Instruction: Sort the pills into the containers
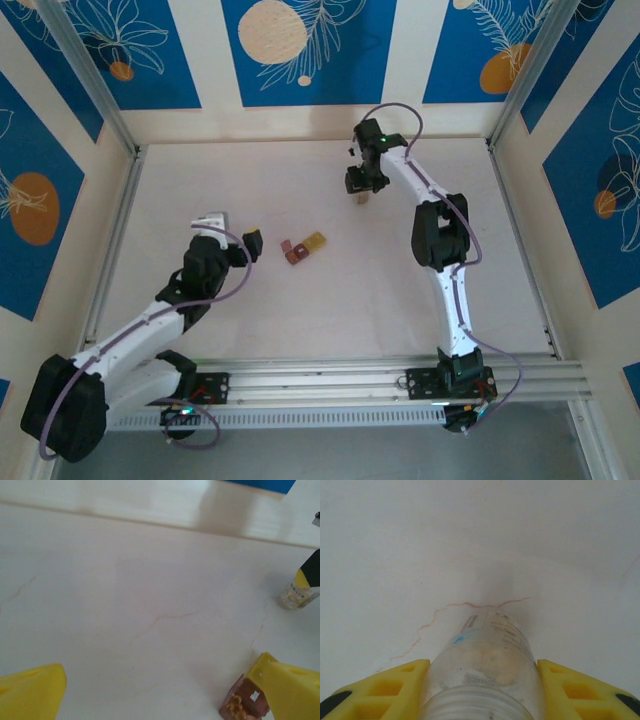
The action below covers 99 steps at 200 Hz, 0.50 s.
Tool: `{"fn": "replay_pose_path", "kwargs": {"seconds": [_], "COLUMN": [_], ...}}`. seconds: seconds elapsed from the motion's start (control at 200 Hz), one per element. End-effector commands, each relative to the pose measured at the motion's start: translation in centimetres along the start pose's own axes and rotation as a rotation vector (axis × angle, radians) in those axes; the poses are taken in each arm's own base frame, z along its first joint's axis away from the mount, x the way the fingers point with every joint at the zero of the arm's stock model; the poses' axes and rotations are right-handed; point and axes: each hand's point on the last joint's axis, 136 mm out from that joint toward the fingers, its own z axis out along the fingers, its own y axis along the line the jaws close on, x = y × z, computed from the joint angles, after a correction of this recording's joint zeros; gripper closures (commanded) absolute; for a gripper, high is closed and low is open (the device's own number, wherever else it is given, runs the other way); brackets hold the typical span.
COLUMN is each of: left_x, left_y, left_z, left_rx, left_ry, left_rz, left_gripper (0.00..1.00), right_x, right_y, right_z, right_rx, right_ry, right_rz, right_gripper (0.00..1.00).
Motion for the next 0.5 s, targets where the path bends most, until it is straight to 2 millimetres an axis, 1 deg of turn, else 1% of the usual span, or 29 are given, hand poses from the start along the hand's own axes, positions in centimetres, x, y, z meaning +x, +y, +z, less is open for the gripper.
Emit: {"fn": "replay_pose_path", "kwargs": {"seconds": [0.0,0.065,0.17,0.265,0.305,0.4,0.49], "left_x": [-0.7,-0.5,-0.1,0.4,0.5,0.7,1.0], "left_y": [-0.3,-0.3,-0.2,0.1,0.2,0.3,0.3], "left_z": [0.4,0.5,0.8,1.1,1.2,1.6,2.1], "left_rx": [0.022,0.018,0.016,0.002,-0.001,-0.004,-0.006], "left_ry": [0.01,0.015,0.026,0.047,0.051,0.071,0.107], "left_rz": [-0.059,-0.06,-0.053,-0.043,-0.043,-0.047,-0.065], "left_gripper": [0.0,0.0,0.0,0.0,0.0,0.0,0.0], "right_x": [-0.4,-0.7,-1.1,-1.5,-1.7,-2.1,-2.0], "right_y": [0.6,0.6,0.8,1.0,1.1,1.4,1.9], "right_z": [-0.1,0.2,0.0,-0.9,-1.5,-3.7,-6.8], "right_rx": [-0.02,-0.026,-0.038,-0.06,-0.074,-0.096,-0.12], "right_ry": [-0.007,-0.013,-0.01,-0.023,-0.029,-0.059,-0.108], "right_rz": [-0.01,-0.001,0.01,0.022,0.025,0.033,0.031], "right_gripper": [0.62,0.57,0.4,0.24,0.19,0.17,0.2]}}
